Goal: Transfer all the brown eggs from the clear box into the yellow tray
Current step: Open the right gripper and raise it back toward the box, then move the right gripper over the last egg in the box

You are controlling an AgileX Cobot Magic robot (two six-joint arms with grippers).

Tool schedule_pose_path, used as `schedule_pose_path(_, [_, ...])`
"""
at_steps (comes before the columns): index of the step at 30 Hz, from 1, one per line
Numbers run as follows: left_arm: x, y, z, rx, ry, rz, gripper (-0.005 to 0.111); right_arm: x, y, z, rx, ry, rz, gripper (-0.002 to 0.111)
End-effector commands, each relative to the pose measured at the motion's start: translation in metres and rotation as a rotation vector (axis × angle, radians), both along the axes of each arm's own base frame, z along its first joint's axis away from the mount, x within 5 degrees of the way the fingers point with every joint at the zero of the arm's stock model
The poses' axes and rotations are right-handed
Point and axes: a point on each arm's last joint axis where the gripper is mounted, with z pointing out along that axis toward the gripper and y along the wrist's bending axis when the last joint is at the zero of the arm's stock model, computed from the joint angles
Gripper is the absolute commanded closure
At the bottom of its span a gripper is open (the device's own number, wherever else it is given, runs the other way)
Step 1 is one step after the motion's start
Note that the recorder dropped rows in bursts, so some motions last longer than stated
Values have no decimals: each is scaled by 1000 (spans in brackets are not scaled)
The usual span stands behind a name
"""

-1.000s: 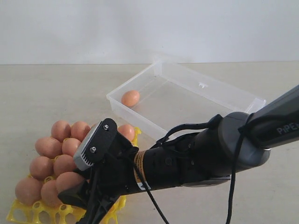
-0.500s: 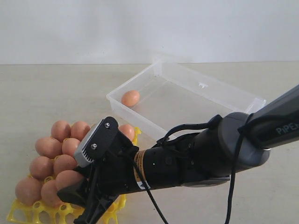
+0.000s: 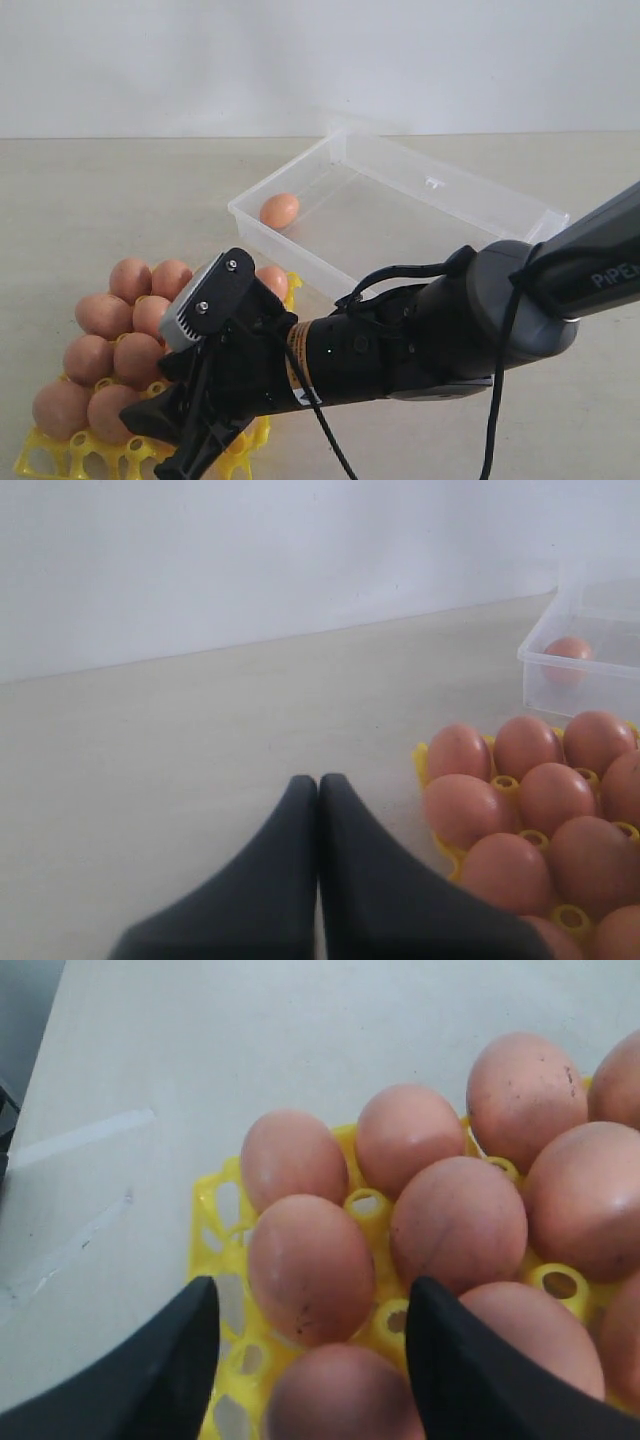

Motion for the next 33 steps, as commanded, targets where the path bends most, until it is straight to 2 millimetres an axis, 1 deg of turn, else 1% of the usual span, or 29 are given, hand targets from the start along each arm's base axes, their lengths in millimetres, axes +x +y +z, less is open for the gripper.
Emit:
schedule_pose_path(1, [0, 0, 0, 0, -11, -6, 111, -1, 0, 15, 46, 32, -17, 60])
schedule_pose_path(2, [0, 0, 0, 0, -11, -6, 111, -2, -1, 29, 74, 14, -20, 67])
schedule_pose_path(3, [0, 0, 0, 0, -11, -6, 111, -3, -3, 45, 100, -18, -24, 77])
schedule_pose_path(5, [0, 0, 0, 0, -11, -6, 111, -3, -12, 83, 123, -128, -66, 107])
schedule_pose_path(7, [0, 0, 0, 0, -11, -6, 111, 1, -22, 105, 77, -227, -141, 108])
schedule_pose_path(8, [0, 0, 0, 0, -11, -6, 111, 5, -26, 113, 38, -256, -196, 108])
schedule_pose_path(10, [0, 0, 0, 0, -11, -6, 111, 19, -40, 125, -118, -288, -331, 108])
schedule_pose_path(11, [0, 0, 0, 0, -11, -6, 111, 27, -48, 127, -207, -278, -394, 108])
schedule_pose_path(13, [0, 0, 0, 0, -11, -6, 111, 53, -67, 134, -344, -208, -562, 108])
schedule_pose_path(15, [0, 0, 0, 0, -11, -6, 111, 82, -88, 141, -411, -150, -708, 108])
schedule_pose_path(17, [0, 0, 0, 0, -11, -6, 111, 110, -104, 148, -420, -115, -804, 108])
schedule_pose_path(19, [0, 0, 0, 0, -11, -6, 111, 137, -118, 146, -430, -80, -846, 108])
schedule_pose_path(21, [0, 0, 0, 0, -11, -6, 111, 156, -126, 135, -469, -26, -832, 108])
schedule_pose_path(23, [0, 0, 0, 0, -11, -6, 111, 171, -135, 119, -517, 40, -760, 108])
schedule_pose_path(24, [0, 0, 0, 0, -11, -6, 111, 177, -136, 109, -552, 59, -673, 108])
schedule_pose_path(26, [0, 0, 0, 0, -11, -6, 111, 185, -138, 90, -614, 44, -432, 108])
schedule_pose_path(28, [0, 0, 0, 0, -11, -6, 111, 189, -139, 71, -644, -60, -122, 108])
schedule_pose_path(29, [0, 0, 0, 0, -11, -6, 111, 193, -139, 64, -638, -114, -43, 108])
schedule_pose_path(30, [0, 0, 0, 0, -11, -6, 111, 199, -138, 58, -631, -156, -37, 108])
schedule_pose_path(33, [0, 0, 0, 0, -11, -6, 111, 218, -139, 47, -606, -213, -181, 108])
